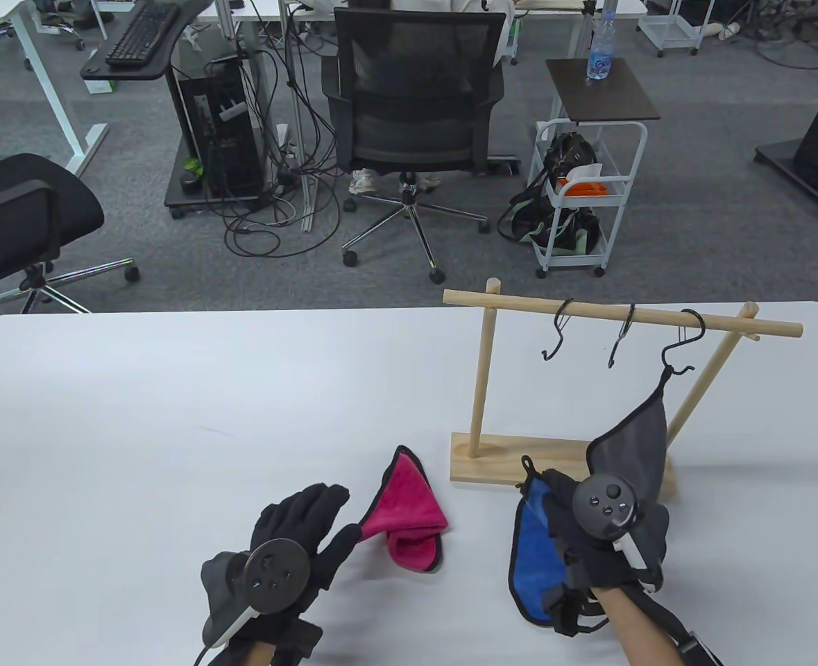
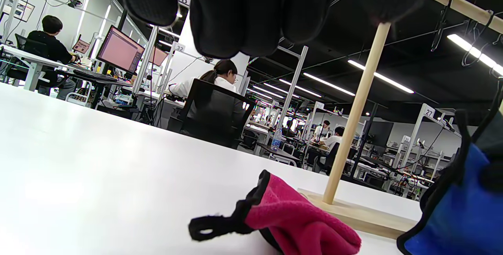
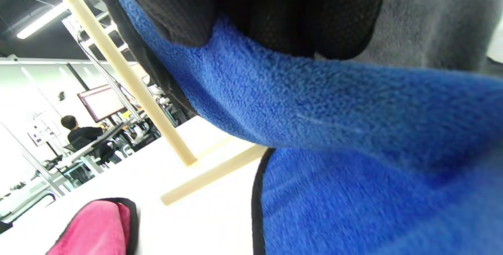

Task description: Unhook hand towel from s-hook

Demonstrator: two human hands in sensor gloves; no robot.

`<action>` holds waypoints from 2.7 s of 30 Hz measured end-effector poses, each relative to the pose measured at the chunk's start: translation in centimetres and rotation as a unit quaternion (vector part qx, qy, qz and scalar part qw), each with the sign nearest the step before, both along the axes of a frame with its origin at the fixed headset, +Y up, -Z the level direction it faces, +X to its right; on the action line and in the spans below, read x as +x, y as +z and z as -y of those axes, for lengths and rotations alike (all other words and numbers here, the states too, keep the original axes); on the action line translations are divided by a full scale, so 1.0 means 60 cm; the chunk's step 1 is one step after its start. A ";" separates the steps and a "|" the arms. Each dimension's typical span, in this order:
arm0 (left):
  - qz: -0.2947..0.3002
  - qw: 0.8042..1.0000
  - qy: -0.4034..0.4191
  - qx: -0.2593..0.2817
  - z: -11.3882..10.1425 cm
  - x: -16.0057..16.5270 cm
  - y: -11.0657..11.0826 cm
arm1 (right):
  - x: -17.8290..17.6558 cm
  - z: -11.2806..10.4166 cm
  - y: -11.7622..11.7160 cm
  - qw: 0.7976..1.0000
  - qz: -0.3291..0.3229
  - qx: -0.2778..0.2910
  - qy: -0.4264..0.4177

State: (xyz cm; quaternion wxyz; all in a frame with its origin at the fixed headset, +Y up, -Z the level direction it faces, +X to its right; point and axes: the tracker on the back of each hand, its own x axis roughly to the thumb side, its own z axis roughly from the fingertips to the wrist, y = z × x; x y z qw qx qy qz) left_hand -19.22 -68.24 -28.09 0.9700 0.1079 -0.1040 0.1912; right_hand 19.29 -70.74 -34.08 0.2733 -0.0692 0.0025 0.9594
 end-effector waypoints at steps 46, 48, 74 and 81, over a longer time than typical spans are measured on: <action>0.001 1.000 -0.016 -0.015 0.001 0.006 -0.004 | -0.067 0.093 -0.066 0.974 0.012 -0.132 0.182; 0.001 1.000 -0.016 -0.015 0.001 0.006 -0.004 | -0.068 0.090 -0.063 0.975 0.006 -0.129 0.179; 0.007 1.000 -0.009 -0.014 0.004 0.005 -0.003 | -0.028 -0.069 -0.014 0.992 0.008 0.003 0.127; 0.005 1.000 -0.007 -0.012 0.005 0.003 -0.002 | 0.009 -0.115 -0.005 0.994 0.040 0.035 0.096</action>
